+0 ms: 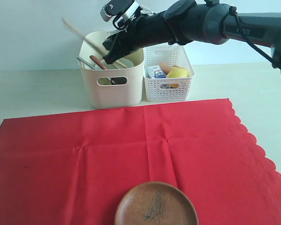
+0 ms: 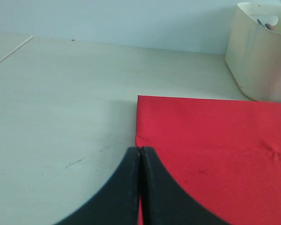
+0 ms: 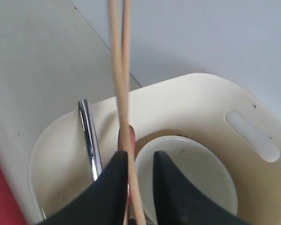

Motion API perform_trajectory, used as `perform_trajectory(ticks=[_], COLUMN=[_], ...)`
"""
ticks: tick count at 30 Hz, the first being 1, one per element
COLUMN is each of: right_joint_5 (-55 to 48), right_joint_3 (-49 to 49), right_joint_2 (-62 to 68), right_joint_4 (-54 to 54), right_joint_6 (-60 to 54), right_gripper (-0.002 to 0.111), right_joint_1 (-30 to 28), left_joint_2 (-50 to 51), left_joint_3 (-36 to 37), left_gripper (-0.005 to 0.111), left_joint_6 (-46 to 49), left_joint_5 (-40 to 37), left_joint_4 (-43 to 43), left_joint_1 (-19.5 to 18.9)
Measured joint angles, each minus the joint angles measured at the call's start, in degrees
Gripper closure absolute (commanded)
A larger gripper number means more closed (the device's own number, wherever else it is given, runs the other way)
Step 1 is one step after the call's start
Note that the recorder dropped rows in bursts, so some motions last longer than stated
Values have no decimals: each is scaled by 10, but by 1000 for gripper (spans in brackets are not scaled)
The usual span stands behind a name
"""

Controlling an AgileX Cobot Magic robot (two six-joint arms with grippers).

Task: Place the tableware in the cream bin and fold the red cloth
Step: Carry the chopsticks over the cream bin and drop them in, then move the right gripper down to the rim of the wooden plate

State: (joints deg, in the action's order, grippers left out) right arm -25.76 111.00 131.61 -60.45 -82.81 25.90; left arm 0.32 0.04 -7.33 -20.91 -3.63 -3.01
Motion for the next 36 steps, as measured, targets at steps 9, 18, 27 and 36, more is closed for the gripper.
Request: perform_trajectory(ticks=[9,18,27,36], right_joint_5=[-29,-116,-247,-253], right_joint_3=[0,0,-1,-146], right_joint_2=[-13,-92,-147,-220], right_joint_4=[54,150,354,451], right_joint_6=[72,241,480,599], right_gripper=[70,73,86,108], right_joint_1=[0,0,0,0], left_joint_2=[0,0,0,0], left_joint_3=[0,0,0,0], left_gripper=[106,106,106,106], left_joint_6=[0,0,0,0], left_joint_5=[0,0,0,0], left_joint_4=[0,0,0,0], left_joint_1=[0,0,0,0])
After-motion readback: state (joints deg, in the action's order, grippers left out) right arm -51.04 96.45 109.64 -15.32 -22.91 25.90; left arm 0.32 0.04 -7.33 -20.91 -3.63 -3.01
